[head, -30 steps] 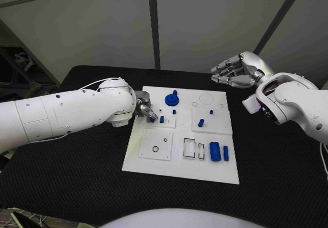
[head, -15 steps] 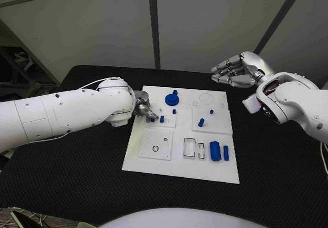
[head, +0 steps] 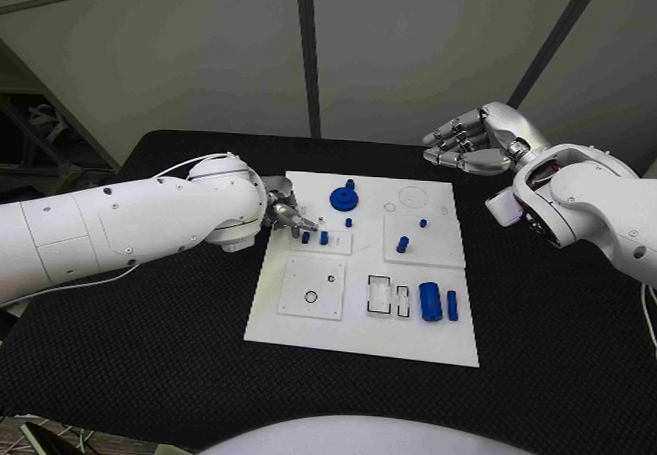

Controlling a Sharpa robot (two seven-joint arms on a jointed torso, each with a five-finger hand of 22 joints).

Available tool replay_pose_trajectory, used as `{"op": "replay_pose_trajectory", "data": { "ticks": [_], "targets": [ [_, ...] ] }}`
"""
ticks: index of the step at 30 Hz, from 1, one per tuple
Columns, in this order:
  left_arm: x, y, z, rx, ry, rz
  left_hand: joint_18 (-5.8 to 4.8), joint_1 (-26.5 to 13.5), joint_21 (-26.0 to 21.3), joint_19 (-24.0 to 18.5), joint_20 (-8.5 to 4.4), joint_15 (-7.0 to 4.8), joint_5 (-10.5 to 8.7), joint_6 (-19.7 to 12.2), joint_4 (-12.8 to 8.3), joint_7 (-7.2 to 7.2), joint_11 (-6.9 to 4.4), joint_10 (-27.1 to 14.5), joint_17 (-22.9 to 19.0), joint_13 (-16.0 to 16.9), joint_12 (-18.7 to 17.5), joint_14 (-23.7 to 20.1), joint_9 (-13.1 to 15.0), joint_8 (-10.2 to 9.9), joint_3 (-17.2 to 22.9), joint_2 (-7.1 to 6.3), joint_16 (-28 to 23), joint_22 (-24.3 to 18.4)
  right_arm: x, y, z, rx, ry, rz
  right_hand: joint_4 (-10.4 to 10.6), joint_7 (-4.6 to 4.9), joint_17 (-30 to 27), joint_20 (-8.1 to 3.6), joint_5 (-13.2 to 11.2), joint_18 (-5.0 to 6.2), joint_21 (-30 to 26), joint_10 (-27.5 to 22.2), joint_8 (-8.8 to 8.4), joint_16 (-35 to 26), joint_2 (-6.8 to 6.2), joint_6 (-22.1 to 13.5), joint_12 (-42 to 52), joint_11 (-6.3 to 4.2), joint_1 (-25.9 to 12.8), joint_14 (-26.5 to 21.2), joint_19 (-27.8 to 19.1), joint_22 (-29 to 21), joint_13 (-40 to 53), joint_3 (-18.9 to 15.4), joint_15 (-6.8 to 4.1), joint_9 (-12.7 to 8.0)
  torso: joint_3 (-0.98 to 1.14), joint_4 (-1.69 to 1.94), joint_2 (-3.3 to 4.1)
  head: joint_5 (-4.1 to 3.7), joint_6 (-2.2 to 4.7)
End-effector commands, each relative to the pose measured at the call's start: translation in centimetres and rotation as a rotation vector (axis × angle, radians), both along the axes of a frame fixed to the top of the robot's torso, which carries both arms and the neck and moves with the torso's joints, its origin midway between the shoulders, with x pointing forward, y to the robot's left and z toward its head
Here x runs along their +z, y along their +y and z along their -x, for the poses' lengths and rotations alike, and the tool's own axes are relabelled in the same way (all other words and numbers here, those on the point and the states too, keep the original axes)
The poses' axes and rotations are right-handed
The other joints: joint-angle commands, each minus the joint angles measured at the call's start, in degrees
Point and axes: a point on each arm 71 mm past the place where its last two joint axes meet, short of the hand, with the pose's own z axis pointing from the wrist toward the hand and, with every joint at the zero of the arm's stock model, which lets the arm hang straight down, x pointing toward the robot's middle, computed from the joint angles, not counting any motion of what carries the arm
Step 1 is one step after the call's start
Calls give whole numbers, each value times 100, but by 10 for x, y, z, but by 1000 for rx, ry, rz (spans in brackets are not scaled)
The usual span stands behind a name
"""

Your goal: Assemble the parts on the task board

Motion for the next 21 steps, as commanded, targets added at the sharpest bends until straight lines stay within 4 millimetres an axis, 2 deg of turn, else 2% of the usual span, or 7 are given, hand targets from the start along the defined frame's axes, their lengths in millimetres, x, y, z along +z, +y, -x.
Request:
{"op": "replay_pose_trajectory", "data": {
  "ticks": [1, 12, 15, 16, 18, 20, 21],
  "targets": [
    [5, -1, -2, 22, -37, 51, -33, 38, -42, 129, -16, 6, -34, -36, 26, -1, 14, -49, 644, -11, -37, 396, -6, 1, -63, -9, 20, 662, 1, 1, 0, 8, -2, -4, -8, 38, -6, 15, 24, 72, -26, -2, -33, -34, 9, 3, -34, 34, -35, 19, 41, -8, -6, -13, 41, 8, -1, 1, 1, 5, 5],
    [20, 3, -8, 65, -110, 149, -14, 115, -129, 101, -11, 12, -35, -70, 143, 12, 24, -113, 642, -138, -128, 395, -32, -17, -202, -1, 18, 613, 1, 0, 0, 6, -2, -3, -8, 38, -6, 15, 24, 72, -26, -2, -33, -34, 9, 3, -34, 34, -35, 19, 41, -8, -6, -13, 41, 8, 2, -1, 0, 10, 26],
    [25, 3, -11, 65, -158, 225, 72, 336, -541, -64, 19, 53, -16, -250, 207, 95, 92, -478, 626, -830, -675, 386, -95, -116, -326, 12, -1, 359, 1, 0, 0, 3, -2, -3, -8, 38, -6, 15, 24, 72, -26, -2, -33, -34, 9, 3, -34, 34, -35, 19, 41, -8, -6, -13, 41, 8, 4, 1, 1, -4, 39],
    [27, 1, -12, 53, -176, 250, 172, 534, -1049, -289, 54, 110, -14, -441, 156, 183, 174, -813, 500, -1237, -1059, 330, -143, -214, -332, 0, -129, 41, 1, 0, -1, 3, -2, -3, -8, 38, -6, 15, 24, 72, -26, -2, -33, -34, 9, 3, -34, 34, -35, 19, 41, -8, -6, -13, 41, 8, 5, 2, 2, -11, 51],
    [31, -5, -13, 10, -222, 306, 311, 845, -1839, -674, 127, 210, -3, -691, 78, 316, 293, -1170, 234, -1419, -1331, 226, -228, -355, -321, 3, -378, -443, 1, 0, -1, 2, -3, -3, -9, 38, -7, 15, 26, 72, -29, -2, -34, -36, 9, 3, -34, 34, -34, 20, 43, -10, -7, -13, 41, 8, 4, -1, 0, -28, 63],
    [36, -13, -14, -48, -278, 370, 570, 1279, -3556, -1658, 253, 396, -16, -952, -31, 502, 502, -1721, -1008, -1636, -1722, -537, -364, -540, -277, -20, -1669, -1471, 1, 0, -1, 2, -4, -4, -10, 38, -8, 15, 28, 72, -32, -2, -34, -37, 9, 3, -34, 34, -33, 20, 44, -12, -7, -12, 41, 8, 5, -6, 3, -38, 81],
    [38, -16, -13, -74, -307, 399, 598, 1623, -4203, -2194, 343, 510, -26, -1026, -159, 583, 643, -2072, -2020, -1802, -1995, -1451, -434, -616, -193, -62, -2815, -1827, 1, 0, -1, 2, -4, -4, -11, 38, -8, 15, 29, 72, -33, -3, -34, -38, 9, 2, -34, 33, -31, 20, 45, -12, -7, -11, 41, 8, 4, -7, 5, -49, 102]
  ]
}}
